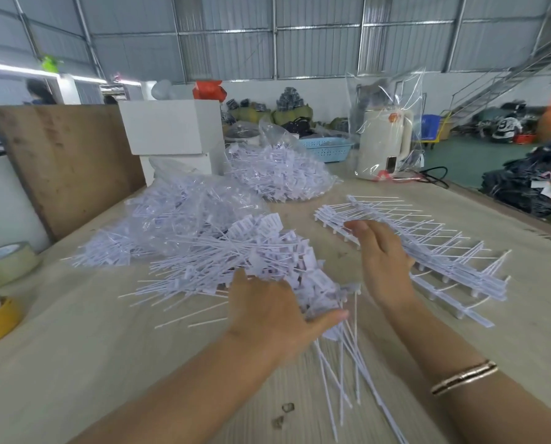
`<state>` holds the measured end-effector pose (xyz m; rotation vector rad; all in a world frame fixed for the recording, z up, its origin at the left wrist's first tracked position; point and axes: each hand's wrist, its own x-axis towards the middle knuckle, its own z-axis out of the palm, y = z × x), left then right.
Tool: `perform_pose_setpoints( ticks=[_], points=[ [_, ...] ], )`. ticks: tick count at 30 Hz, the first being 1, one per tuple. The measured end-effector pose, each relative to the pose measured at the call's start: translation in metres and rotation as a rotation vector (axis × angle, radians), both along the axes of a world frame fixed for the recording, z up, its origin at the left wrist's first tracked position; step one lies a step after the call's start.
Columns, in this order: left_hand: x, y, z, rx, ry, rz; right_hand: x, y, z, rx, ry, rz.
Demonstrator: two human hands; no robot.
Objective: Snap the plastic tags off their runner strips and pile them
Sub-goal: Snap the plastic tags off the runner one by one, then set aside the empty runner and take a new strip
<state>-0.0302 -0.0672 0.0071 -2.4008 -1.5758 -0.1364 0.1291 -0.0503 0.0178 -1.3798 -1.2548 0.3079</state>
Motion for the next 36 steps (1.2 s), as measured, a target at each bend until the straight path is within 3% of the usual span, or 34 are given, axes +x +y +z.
perform_pose_setpoints(
  ticks=[5,9,17,19,21,25,29,32,36],
  points=[
    [0.03,-0.011,-0.002,-0.148,0.134,0.075,0.004,-0.003,0.0,-0.001,-0.02,-0.053],
    [0.041,-0.008,0.002,-0.226,0.099,0.052,0.006,0.002,-0.005,-0.05,-0.046,-0.081],
    [-0.011,0.014,0.003,-0.002,0.231,-0.107,0.008,0.009,-0.016,-0.102,-0.125,-0.092],
    [-0.029,0.023,-0.002,0.126,0.309,-0.137,0.008,0.01,-0.019,-0.123,-0.156,-0.099],
    [-0.041,0.028,-0.005,0.233,0.272,-0.189,0.01,0.012,-0.021,-0.168,-0.203,-0.106],
    [-0.059,0.038,-0.012,-0.03,0.129,-0.19,0.016,0.017,-0.025,-0.285,-0.311,-0.151],
    [-0.058,0.034,-0.001,-0.003,0.072,-0.187,0.032,0.017,-0.023,-0.381,-0.466,-0.209],
    [-0.054,0.022,0.006,0.176,0.156,-0.199,0.051,0.021,-0.019,-0.482,-0.737,-0.259],
    [-0.048,0.013,0.002,0.199,0.143,-0.274,0.073,0.025,-0.016,-0.604,-0.997,-0.307]
  ],
)
